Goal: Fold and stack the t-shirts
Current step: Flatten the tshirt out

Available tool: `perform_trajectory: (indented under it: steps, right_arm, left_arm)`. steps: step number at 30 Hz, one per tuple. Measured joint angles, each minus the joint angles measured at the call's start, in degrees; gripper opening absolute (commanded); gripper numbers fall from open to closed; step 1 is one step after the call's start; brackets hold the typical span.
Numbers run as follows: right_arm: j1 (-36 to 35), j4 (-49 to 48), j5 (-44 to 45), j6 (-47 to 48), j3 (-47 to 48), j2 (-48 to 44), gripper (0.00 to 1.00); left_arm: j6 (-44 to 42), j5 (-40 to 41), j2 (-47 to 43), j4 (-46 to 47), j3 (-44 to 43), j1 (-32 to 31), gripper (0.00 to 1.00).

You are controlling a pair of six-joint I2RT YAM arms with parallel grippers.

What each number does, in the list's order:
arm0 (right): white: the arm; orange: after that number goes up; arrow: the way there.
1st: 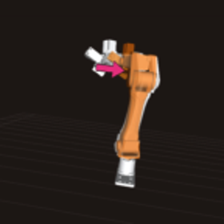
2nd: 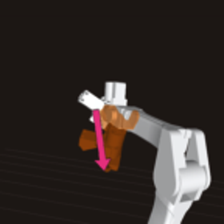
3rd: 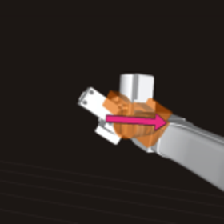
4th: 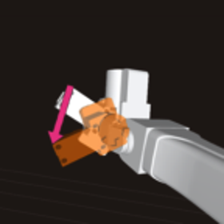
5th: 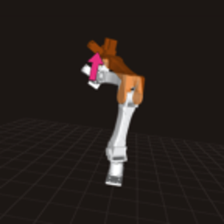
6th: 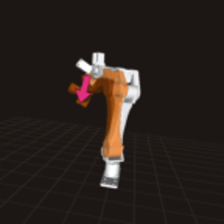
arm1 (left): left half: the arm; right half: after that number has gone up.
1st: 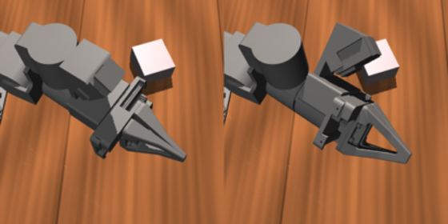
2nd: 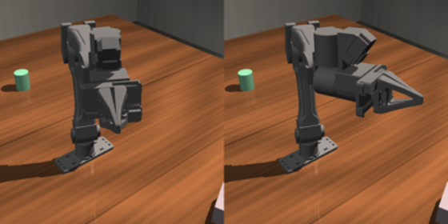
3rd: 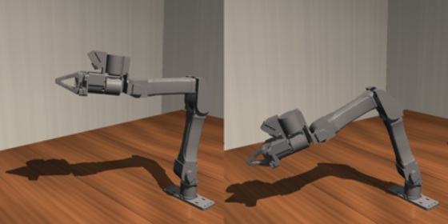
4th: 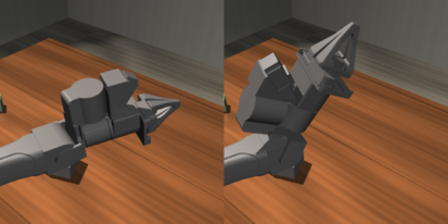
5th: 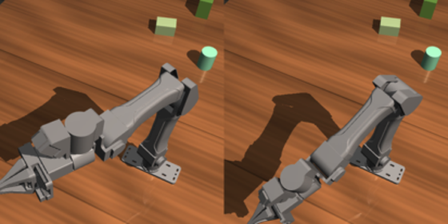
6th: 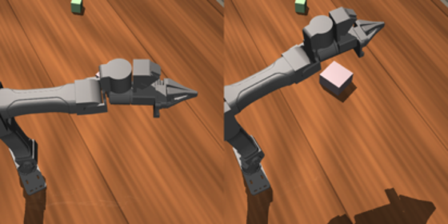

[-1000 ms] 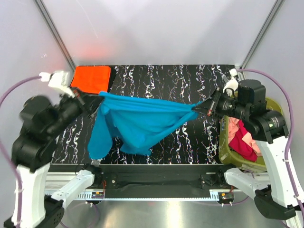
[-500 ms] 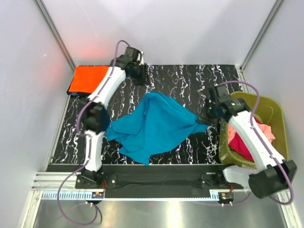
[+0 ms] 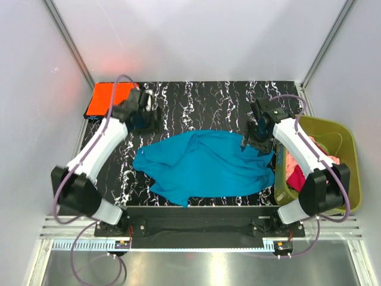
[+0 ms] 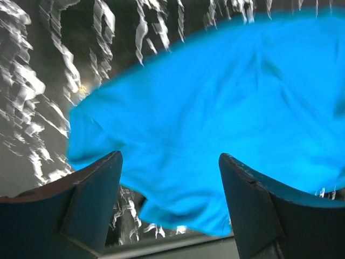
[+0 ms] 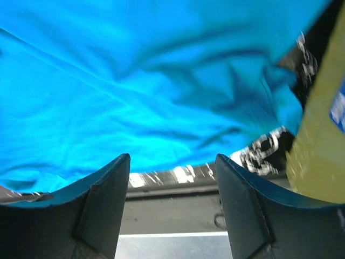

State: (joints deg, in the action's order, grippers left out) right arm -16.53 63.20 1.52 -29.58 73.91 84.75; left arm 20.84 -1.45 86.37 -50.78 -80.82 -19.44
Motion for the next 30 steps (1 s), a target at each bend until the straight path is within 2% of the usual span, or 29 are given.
perform_trajectory:
  steps: [3,7,12,17,20,21,24,25,27,28,30]
  right_arm:
    - [0.0,-1.4,0.0,0.9,5.2,5.1,0.69]
    - [0.2,-3.7,0.4,1.0,14.0,12.9,0.62]
    - [0.9,-5.2,0.4,1.5,21.1,20.7,0.61]
    - [1.1,-5.1,0.4,3.2,21.0,23.3,0.63]
    - [1.1,-5.2,0.5,4.0,19.5,23.3,0.63]
    - [1.1,-5.6,0.5,4.1,18.6,23.3,0.63]
    - [1.8,-6.3,0.4,4.2,15.7,23.3,0.62]
    - [2.3,-6.3,0.3,4.2,14.9,23.3,0.62]
    - [3.4,-6.4,0.3,4.3,13.8,23.3,0.61]
    - [4.1,-6.5,0.2,4.5,13.4,23.3,0.60]
    - [5.2,-6.8,-0.1,4.9,13.0,23.3,0.59]
  left_arm:
    - [0.7,0.3,-5.0,1.9,9.1,-4.5,0.75]
    - [2.8,0.9,-1.8,3.2,14.1,-10.2,0.74]
    - [4.7,2.0,4.6,5.3,14.6,-11.0,0.72]
    - [5.7,3.0,10.2,6.4,14.4,-10.8,0.72]
    - [5.8,2.8,12.6,7.1,13.3,-10.8,0.67]
    - [5.8,2.7,13.6,7.3,12.7,-10.8,0.61]
    - [5.9,2.6,16.7,7.7,10.5,-10.8,0.51]
    - [5.9,2.5,17.6,7.9,10.0,-10.8,0.41]
    - [5.7,2.5,18.4,8.1,9.6,-10.8,0.29]
    - [5.7,2.4,18.6,8.1,9.6,-10.8,0.14]
    - [5.7,2.3,18.7,8.0,9.6,-10.8,0.00]
